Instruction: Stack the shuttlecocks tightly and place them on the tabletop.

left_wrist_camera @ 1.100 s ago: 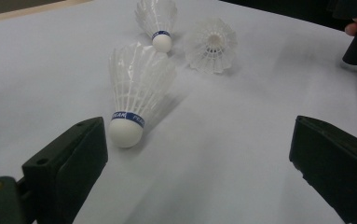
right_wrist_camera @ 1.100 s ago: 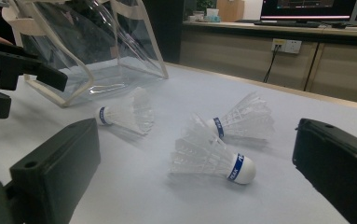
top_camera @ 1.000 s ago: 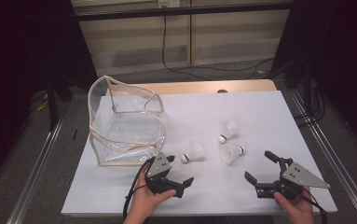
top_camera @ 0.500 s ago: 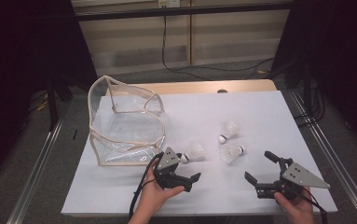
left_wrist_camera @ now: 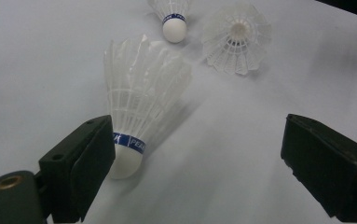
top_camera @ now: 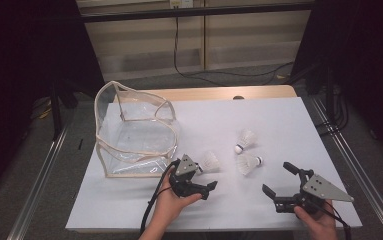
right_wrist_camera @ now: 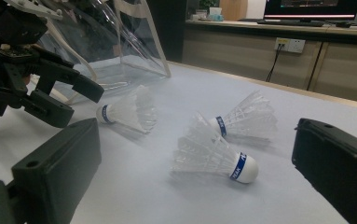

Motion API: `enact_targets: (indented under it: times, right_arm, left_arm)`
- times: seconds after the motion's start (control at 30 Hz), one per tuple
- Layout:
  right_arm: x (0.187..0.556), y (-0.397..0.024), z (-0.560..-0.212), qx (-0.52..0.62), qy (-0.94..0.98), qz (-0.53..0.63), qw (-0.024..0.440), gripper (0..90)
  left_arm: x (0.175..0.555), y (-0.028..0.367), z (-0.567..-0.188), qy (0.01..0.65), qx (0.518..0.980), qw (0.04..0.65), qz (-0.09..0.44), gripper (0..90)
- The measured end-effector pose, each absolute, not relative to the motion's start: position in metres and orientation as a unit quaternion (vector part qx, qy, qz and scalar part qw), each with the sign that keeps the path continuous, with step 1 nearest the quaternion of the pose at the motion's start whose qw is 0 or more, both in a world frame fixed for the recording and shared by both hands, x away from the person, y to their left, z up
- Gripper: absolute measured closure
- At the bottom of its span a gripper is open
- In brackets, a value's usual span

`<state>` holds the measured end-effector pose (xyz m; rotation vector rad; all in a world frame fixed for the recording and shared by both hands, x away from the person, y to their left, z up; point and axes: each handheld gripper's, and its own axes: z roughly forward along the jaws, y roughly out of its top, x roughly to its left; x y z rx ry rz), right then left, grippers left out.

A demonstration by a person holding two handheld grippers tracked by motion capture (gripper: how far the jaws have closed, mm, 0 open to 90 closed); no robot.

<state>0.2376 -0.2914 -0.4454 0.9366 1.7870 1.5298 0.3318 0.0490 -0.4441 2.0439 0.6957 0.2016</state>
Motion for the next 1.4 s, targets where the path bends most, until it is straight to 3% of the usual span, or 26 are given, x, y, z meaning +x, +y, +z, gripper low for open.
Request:
enact_targets:
  times: [1.13, 1.4]
  right_arm:
    - [0.237, -0.292, -0.445, 0.351, 0.673, 0.577, 0.301, 0.8]
    - [0.237, -0.291, -0.445, 0.352, 0.673, 0.577, 0.300, 0.8]
  left_arm:
    - [0.345, 0.045, -0.446, 0.290, 0.855, 0.412, 0.120, 28.6]
    - [0.349, 0.044, -0.451, 0.291, 0.861, 0.398, 0.127, 41.4]
